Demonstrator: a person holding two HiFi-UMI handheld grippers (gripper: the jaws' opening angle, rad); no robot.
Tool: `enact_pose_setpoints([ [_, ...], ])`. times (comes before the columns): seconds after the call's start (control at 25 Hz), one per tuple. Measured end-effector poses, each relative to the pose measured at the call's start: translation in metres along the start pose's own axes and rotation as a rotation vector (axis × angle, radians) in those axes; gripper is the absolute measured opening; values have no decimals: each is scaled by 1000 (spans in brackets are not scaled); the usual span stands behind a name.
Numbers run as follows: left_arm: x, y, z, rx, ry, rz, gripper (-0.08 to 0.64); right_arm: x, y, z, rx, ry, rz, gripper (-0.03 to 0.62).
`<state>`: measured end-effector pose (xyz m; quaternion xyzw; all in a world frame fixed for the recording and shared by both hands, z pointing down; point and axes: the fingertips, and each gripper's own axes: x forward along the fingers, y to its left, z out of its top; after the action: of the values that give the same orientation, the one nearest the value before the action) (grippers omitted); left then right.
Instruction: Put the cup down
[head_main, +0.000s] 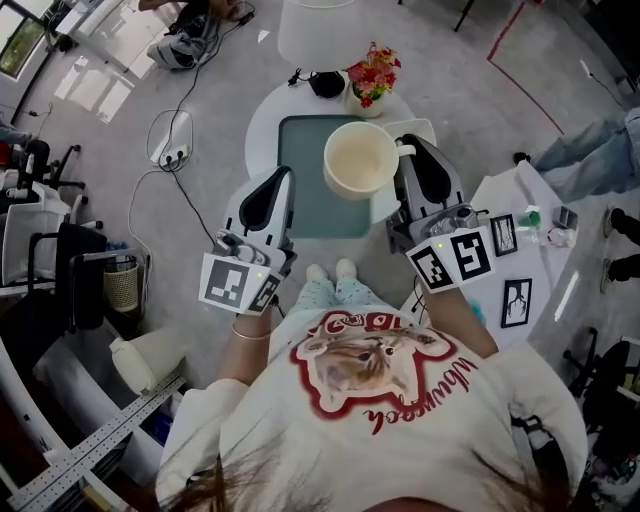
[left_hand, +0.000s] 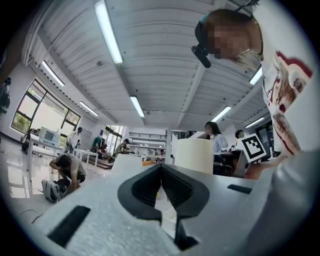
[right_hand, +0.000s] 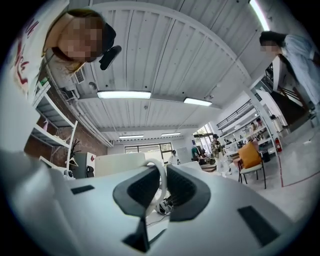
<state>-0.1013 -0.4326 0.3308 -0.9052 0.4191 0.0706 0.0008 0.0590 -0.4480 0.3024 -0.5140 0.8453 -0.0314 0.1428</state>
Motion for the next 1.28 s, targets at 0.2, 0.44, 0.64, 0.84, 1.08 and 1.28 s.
enact_pose_setpoints([
  [0.2,-1,14,-9,-27,30,-31,15,6,-2,-11,8,-3,-50,57],
  [0.44,-4,28,-29,-62,45,-23,15,12,-6,-43,-7,27,-73,57],
  [0.64,-3,31,-46,-85,56,-38,15,18,-18,-76,0,72,-101,57],
  [0.84,-8,38,-63,-121,68,-34,15,33,-28,-108,12,87,-104,57],
  [1.08,-9,37,-86,-161,96,-49,14,50,-41,-145,17,109,-115,57],
  [1.28,-18,45,-106,-193,116,-32,15,61,-44,-174,17,129,-116,57],
])
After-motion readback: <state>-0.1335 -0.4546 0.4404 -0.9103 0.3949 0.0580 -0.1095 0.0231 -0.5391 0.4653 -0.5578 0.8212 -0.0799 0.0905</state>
